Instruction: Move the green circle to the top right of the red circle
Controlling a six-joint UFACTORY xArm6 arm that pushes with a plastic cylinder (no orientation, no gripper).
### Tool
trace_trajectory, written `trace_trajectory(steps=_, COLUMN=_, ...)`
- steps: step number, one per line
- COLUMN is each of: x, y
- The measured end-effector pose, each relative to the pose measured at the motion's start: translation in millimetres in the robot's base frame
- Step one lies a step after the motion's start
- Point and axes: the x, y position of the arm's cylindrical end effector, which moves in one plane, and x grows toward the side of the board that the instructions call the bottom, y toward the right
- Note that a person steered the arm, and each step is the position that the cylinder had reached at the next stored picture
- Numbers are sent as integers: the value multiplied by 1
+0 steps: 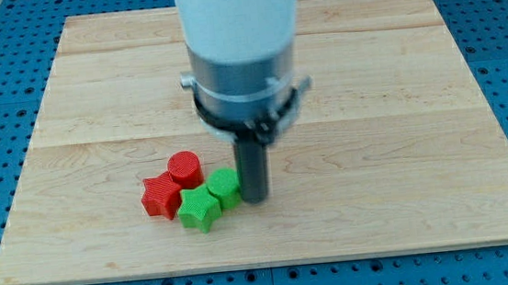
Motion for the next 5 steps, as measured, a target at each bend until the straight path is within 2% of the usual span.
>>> trace_trajectory(steps=1, x=11, y=24)
trace_trajectory(steps=2, x=54, y=34)
trace_trajectory(steps=3, x=84, y=-52)
trace_trajectory(steps=4, x=72, y=-40)
trace_trajectory(steps=5, x=28, y=-20)
